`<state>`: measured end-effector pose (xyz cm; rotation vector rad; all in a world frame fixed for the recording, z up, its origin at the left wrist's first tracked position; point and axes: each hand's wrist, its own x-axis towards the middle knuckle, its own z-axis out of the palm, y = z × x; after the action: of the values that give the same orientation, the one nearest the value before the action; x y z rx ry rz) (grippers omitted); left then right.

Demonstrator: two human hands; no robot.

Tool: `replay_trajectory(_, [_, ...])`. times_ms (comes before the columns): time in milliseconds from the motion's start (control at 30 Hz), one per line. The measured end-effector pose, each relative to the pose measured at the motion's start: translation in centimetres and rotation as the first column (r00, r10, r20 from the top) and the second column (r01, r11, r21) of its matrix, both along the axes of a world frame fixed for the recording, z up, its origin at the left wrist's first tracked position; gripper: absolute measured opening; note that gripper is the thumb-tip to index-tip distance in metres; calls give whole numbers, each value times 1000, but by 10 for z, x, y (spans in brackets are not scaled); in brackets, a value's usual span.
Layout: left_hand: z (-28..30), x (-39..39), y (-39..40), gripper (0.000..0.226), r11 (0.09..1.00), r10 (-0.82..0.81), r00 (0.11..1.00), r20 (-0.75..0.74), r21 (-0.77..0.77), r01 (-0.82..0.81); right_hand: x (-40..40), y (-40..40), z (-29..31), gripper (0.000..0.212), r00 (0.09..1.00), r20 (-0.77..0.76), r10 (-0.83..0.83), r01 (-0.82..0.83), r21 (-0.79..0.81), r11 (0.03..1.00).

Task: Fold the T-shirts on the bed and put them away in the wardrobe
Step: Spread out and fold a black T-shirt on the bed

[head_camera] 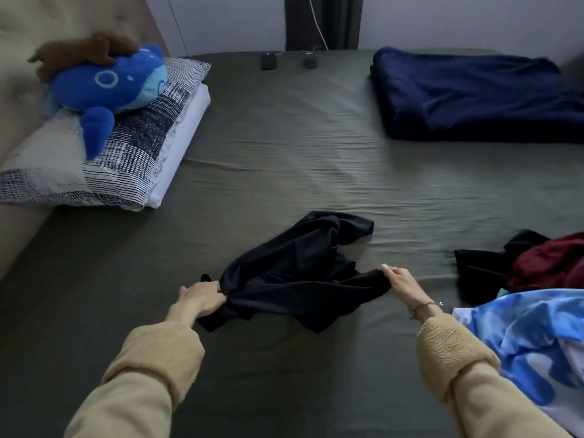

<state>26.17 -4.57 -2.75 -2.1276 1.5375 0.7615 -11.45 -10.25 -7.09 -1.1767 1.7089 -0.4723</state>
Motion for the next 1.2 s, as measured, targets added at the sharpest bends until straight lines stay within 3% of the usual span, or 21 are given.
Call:
replay_trajectory(133, [-9, -10, 14, 12, 987, -53, 998, 27, 151, 48, 2, 23, -5, 50, 999, -49, 12, -8, 80, 997])
replay_trajectory(300, [-27, -14, 31, 17, 981, -104, 983, 150, 177, 77, 4, 51, -7, 56, 974, -156, 161, -142, 126, 982])
replay_trajectory(433, [-36, -16, 40, 20, 974, -118, 970, 210, 216, 71, -3, 61, -16, 29, 947, -236, 219, -193, 128, 973])
replay_trajectory(533, [-42, -17, 45, 18, 978, -113, 963, 246, 199, 64, -10, 67, -23, 43, 904, -339, 261, -223, 147, 964])
replay_trajectory(633, [-42, -21, 48, 27, 984, -107, 948, 300, 167, 58, -17, 71, -28, 48, 902, -385, 195, -170, 98, 981])
replay_trajectory(767, [-42, -23, 49, 24, 999, -30, 935, 354, 31, 21, -20, 72, -20, 36, 970, -243, 15, -42, -106, 994])
replay_trajectory(833, [-39, -22, 47, 23, 997, 56, 939, 341, -73, -33, -20, 67, -14, 21, 980, -199, -26, -1, -134, 991])
replay_trajectory(900, [-35, -22, 40, 21, 977, 145, 949, 280, -190, -93, -17, 57, -6, 12, 980, -201, -4, -19, -111, 994])
replay_trajectory(1000, [-23, -26, 21, 18, 923, 203, 963, 176, -362, -128, -6, 37, 17, 22, 985, -175, 6, -24, -101, 995])
replay_trajectory(1100, [-1, -33, -4, 20, 874, 207, 960, 187, -477, -95, -3, 12, 41, 18, 977, -205, -58, 48, -54, 997])
replay_trajectory(1200, [25, -33, -34, 24, 836, 335, 927, 169, -508, -210, -10, -19, 66, 13, 964, 53, -261, 256, 87, 963])
